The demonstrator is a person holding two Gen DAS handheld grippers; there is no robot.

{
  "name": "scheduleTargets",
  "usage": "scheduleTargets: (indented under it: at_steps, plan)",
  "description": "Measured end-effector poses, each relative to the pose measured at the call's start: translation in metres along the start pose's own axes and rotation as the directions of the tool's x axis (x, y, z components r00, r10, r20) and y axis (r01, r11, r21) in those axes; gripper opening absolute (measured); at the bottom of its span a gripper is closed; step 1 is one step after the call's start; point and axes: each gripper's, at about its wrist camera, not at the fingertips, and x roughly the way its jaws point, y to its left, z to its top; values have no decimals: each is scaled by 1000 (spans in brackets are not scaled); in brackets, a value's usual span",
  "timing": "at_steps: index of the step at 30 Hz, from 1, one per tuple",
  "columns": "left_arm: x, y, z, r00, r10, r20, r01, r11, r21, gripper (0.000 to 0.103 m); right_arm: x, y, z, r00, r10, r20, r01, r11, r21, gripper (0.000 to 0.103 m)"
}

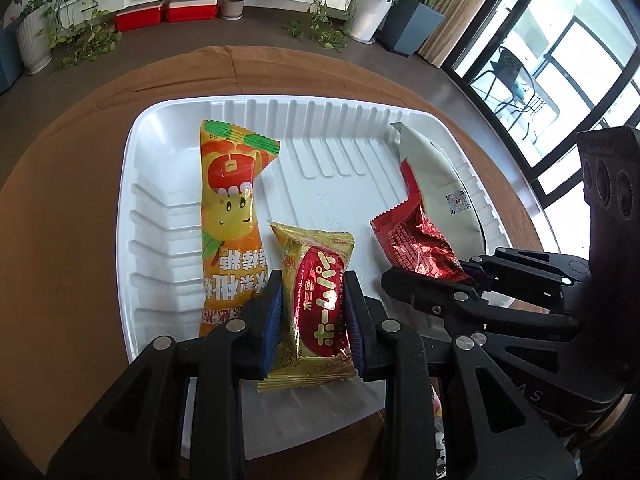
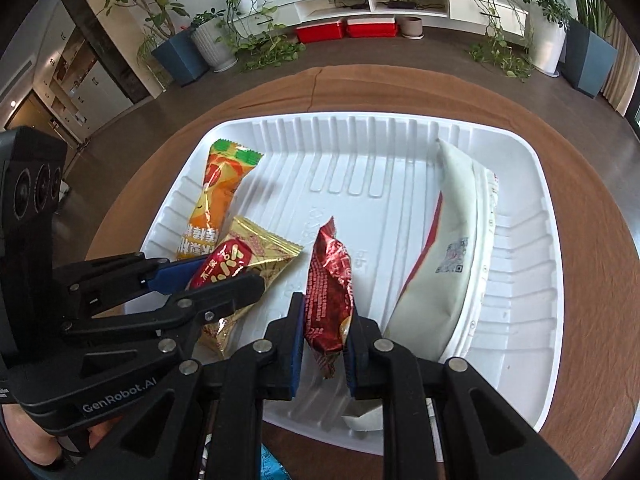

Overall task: Organize snacks
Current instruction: 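Open both tools to release the packets into the tray and withdraw, then move both tools back over the snack pile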

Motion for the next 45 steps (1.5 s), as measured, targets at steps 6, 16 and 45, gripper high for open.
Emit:
scheduleTargets:
  at_steps: [6, 16, 45]
  plan:
    - [4, 1, 3, 1000, -1, -1, 1, 1000, -13, 27, -1, 1, -3, 1000, 5, 0, -5, 1000, -4, 19]
    - [-2, 2, -4, 1000, 24, -5, -24, 999, -23, 36, -10, 0, -4, 1000, -5, 21, 4, 1000, 7, 35]
    - [-200, -55, -183, 950, -17, 312, 0, 998, 55, 103, -239, -14, -167, 857, 94, 507, -205, 964, 167, 99]
